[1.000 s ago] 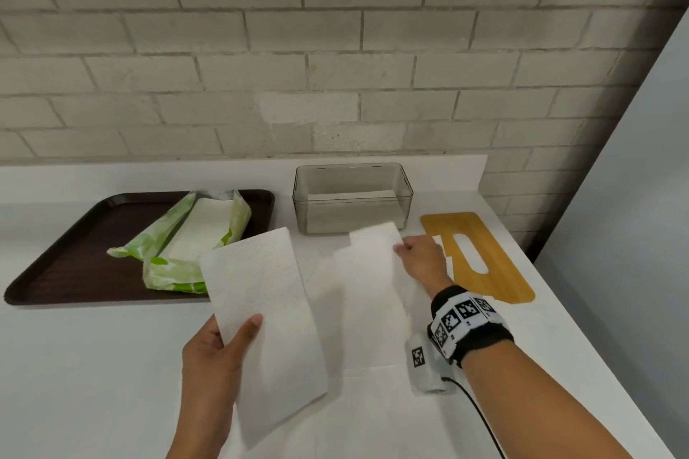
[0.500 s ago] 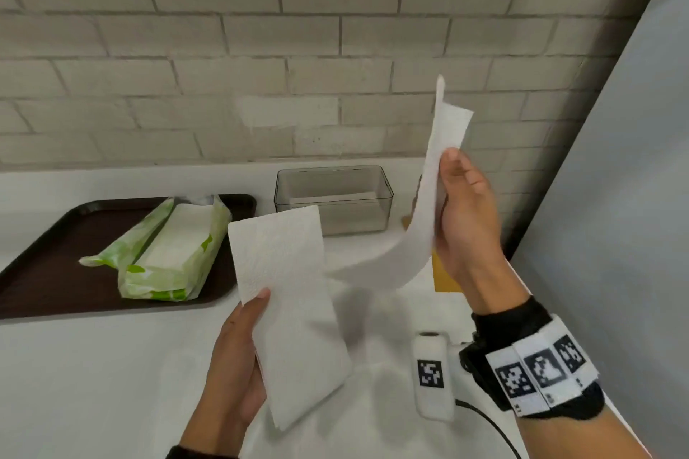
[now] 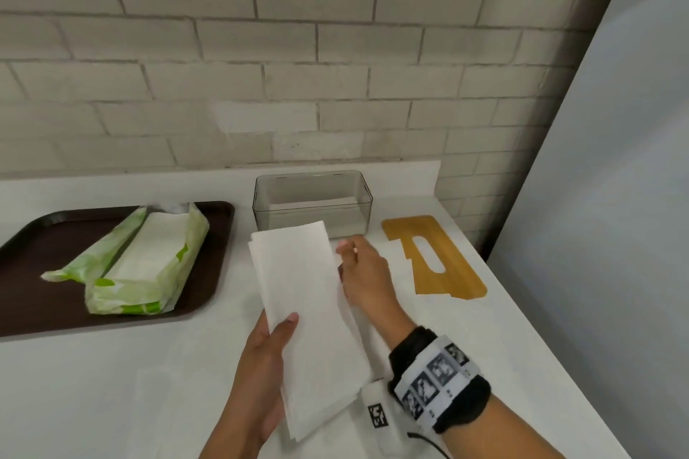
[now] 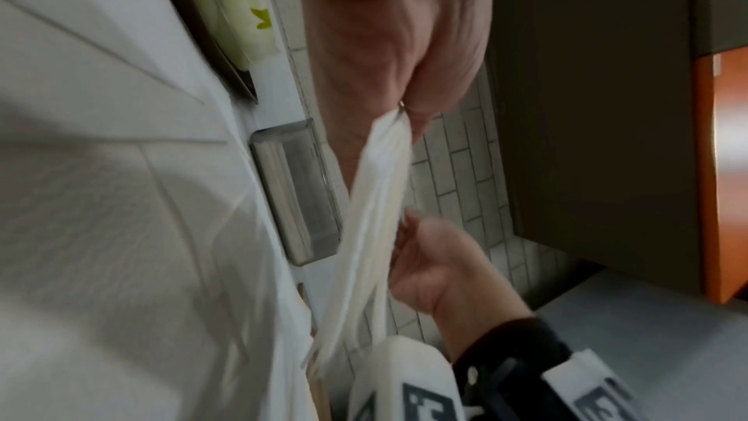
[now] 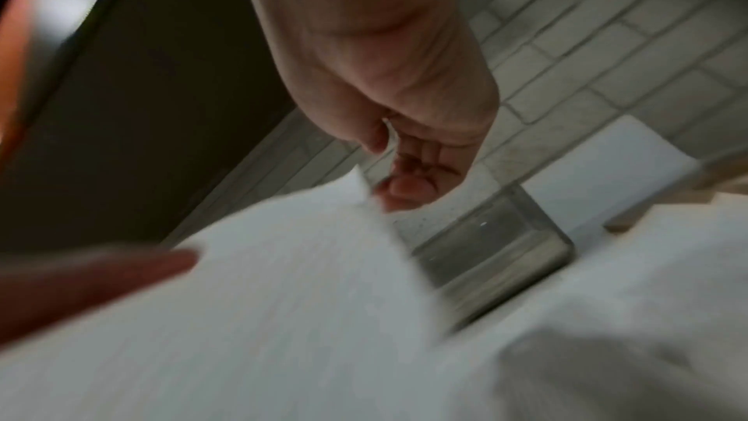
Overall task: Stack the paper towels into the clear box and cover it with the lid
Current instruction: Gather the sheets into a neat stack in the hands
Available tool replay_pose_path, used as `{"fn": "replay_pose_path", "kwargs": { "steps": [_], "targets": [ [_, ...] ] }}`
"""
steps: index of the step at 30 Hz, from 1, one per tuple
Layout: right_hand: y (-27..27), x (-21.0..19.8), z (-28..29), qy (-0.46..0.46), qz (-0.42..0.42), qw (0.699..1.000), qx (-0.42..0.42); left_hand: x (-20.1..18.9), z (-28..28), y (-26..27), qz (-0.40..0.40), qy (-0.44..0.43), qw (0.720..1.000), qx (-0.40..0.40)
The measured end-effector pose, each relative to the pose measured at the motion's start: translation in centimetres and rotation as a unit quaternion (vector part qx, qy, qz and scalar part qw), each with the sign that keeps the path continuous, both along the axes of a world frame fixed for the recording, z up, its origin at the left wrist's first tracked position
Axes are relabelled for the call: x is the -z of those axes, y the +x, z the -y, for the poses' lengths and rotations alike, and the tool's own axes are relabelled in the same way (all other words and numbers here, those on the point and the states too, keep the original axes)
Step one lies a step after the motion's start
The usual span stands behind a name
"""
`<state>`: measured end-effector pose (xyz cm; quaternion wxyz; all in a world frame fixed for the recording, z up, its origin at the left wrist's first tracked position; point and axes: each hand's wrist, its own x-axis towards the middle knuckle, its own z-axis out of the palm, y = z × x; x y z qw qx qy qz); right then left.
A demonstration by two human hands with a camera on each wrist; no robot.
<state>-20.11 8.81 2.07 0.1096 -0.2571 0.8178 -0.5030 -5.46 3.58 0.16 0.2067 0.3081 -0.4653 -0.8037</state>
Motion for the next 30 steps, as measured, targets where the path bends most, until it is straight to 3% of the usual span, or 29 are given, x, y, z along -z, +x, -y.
{"fn": "replay_pose_path", "kwargs": {
  "steps": [2,4,8,12,18,22,24,26,28,30],
  "targets": [
    [-2.5,0.1,-0.2,-0.053,0.105,0.993,0.018,0.1,0.7,0.9,-0.003,0.006,1.0,-0.02],
    [-4.8,0.5,-0.6,-0.05,0.145,0.987,0.044,0.0,1.4,2.0,-0.006,0.005,0.999,-0.041],
    [-7.8,3.2,-0.3,0.057,0.172,0.981,0.067,0.1,2.8,4.0,-0.022,0.011,0.997,-0.07],
    [-8.2,5.6,1.2,0.255,0.094,0.962,-0.002,0.1,3.6,5.4,-0.019,0.003,0.996,-0.091],
    [-7.1,7.1,3.4,0.302,0.061,0.951,-0.028,0.1,4.1,6.4,-0.018,-0.012,0.994,-0.109],
    [-6.7,5.2,3.6,0.064,0.08,0.994,-0.035,0.1,4.3,6.6,-0.025,-0.011,0.993,-0.114],
    [-5.7,2.1,2.6,-0.066,0.101,0.992,-0.044,0.2,4.4,6.6,-0.025,-0.01,0.993,-0.114],
    [-3.9,-1.5,0.8,-0.191,0.166,0.963,-0.093,0.1,4.3,6.3,-0.022,-0.012,0.994,-0.109],
    [-2.0,-4.7,-1.2,-0.303,0.228,0.913,-0.149,0.0,4.2,5.8,-0.026,-0.01,0.995,-0.093],
    [-0.5,-6.8,-2.6,-0.368,0.246,0.88,-0.173,-0.4,3.8,5.1,-0.031,-0.003,0.997,-0.075]
  ]
}}
